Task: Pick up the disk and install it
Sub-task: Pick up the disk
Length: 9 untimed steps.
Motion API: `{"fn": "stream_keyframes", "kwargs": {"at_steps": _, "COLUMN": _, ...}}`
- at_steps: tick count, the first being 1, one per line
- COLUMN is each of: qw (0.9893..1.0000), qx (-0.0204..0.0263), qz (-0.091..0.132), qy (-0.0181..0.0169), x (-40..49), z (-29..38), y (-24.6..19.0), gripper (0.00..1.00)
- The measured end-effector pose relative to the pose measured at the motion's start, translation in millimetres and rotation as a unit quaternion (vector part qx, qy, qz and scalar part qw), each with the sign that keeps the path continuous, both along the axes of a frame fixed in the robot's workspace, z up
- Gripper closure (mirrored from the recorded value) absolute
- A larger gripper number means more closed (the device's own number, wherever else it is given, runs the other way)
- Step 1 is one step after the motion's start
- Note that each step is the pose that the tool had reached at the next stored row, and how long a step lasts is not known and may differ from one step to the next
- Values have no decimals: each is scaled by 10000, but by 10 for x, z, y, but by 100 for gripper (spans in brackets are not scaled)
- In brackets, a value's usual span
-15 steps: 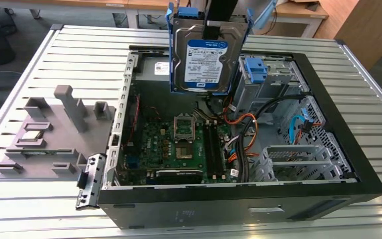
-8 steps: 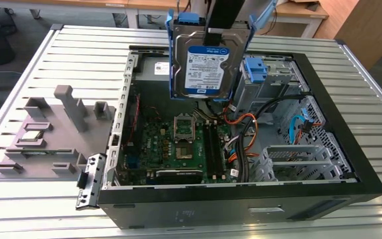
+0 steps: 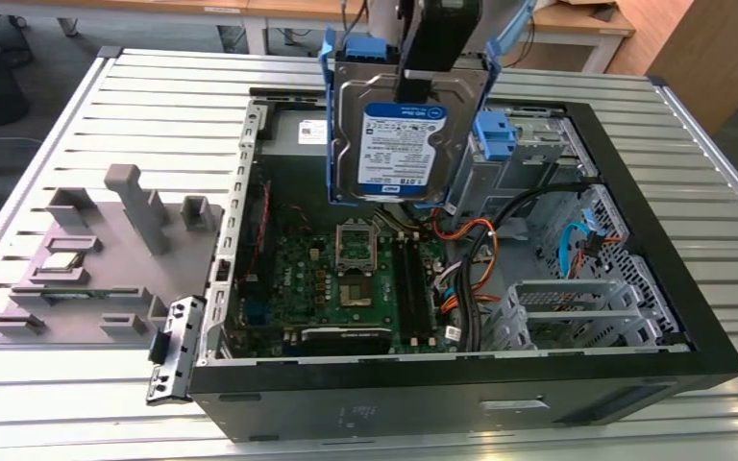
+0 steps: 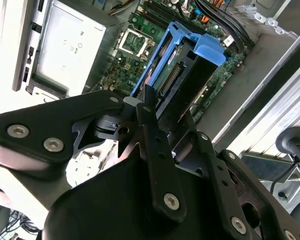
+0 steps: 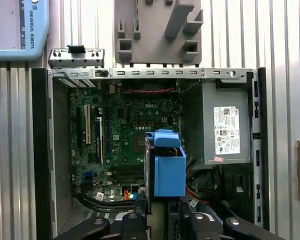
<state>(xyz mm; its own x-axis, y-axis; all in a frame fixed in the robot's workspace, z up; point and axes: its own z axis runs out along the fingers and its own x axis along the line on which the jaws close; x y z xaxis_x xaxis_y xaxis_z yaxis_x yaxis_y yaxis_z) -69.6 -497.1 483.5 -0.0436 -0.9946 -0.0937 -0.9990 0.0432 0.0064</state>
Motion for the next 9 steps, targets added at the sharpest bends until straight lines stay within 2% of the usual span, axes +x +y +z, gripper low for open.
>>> {"fn": "stream_keyframes", "kwargs": {"at_steps": 4, "qw": 10000, "qx": 0, "qz": -1, "qy": 0, "x": 5, "z": -4, "y": -40, "gripper": 65}}
{"fn": "stream_keyframes", "kwargs": {"at_steps": 9, "qw": 10000, "qx": 0, "qz": -1, "qy": 6, "x": 83, "z": -10, "y": -74, "gripper": 65}}
